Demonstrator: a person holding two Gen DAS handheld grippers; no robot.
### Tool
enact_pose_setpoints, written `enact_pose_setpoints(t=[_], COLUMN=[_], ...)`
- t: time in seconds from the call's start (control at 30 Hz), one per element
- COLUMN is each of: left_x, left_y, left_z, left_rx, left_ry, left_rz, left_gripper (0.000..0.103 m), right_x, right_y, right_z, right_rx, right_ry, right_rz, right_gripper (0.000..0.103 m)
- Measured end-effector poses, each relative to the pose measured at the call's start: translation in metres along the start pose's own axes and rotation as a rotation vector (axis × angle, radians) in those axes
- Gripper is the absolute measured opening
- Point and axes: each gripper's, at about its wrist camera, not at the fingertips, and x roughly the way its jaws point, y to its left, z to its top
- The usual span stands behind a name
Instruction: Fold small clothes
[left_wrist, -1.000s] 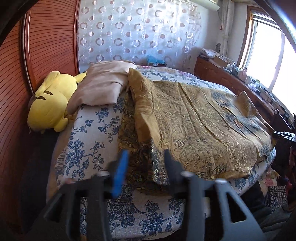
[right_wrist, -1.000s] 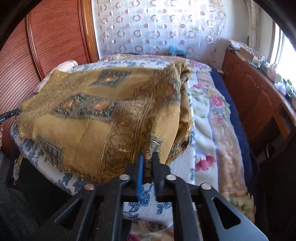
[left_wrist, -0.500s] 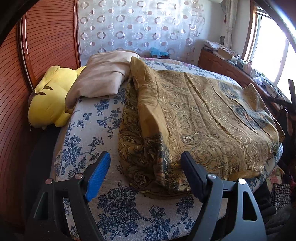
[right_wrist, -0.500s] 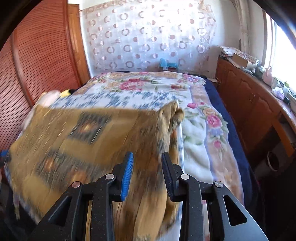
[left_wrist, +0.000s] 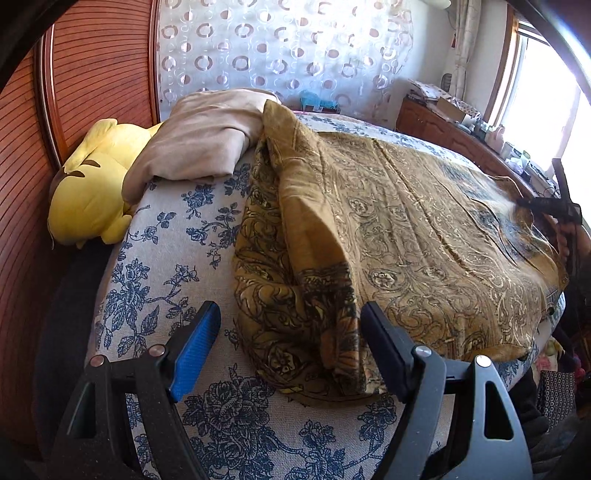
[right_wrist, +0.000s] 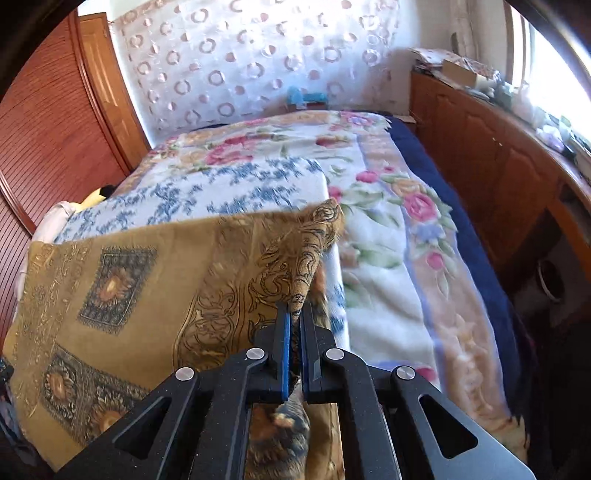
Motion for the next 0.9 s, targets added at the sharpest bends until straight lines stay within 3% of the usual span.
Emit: enact_pose_setpoints(t=[0.1,0.17,0.27,0.3,0.37,0.43,0.6,0.67,0.7,0.77,0.83,0.9], left_x=[0.0,0.0,0.0,0.0,0.001,0.002,0.002,0.001,0.0,-0.001,0.0,-0.002], left_y=[0.0,0.001,0.002,0.002,0.002,0.002,0.002,0.002,0.002,0.004,0.005,-0.001], left_z=[0.0,0.0,0.001,0.001,0.003,0.003,0.003,0.004,0.004,0.005,0.006,0.008], left_rx=[-0.002,-0.003,-0.01,-0.01,-0.009,-0.009,-0.019,-0.03,-0.041,-0.072,-0.091,-0.081], left_ry=[0.0,0.0,0.0,0.0,-0.001,-0.001,-0.008,-0.007,-0.007,-0.002,0.009,0.004], left_rz=[-0.002,-0.004,-0.008,-0.007,-0.004,0.0,0.0,-0.004,-0.022,-0.058,-0.106,-0.118], left_gripper=[0.079,0.079,0.079,0.079,0.079,0.079,0.079,0.071,0.059,0.047,0.022,0.013], right_x=[-0.003,-0.004,-0.015,-0.019,-0.027,-0.033,-0.035,-0.03,-0.028,-0.024,-0.02,-0.02], right_y=[0.012,0.024,0.043,0.05,0.062,0.074,0.117,0.135,0.141,0.153,0.161,0.167], right_z=[-0.003,-0.002,0.0,-0.001,-0.007,-0.016,-0.038,-0.048,-0.052,-0.06,-0.066,-0.073], right_rx=[-0.04,-0.08,-0.131,-0.138,-0.148,-0.169,-0.241,-0.272,-0.286,-0.308,-0.323,-0.335], right_ry=[0.01,0.007,-0.052,-0.07,-0.103,-0.127,-0.118,-0.103,-0.098,-0.089,-0.078,-0.075], right_rz=[-0.072,-0.12,-0.163,-0.153,-0.114,-0.065,0.051,0.088,0.099,0.123,0.148,0.163], right_gripper=[0.004,0.02,0.031,0.033,0.047,0.053,0.057,0.057,0.057,0.057,0.057,0.057])
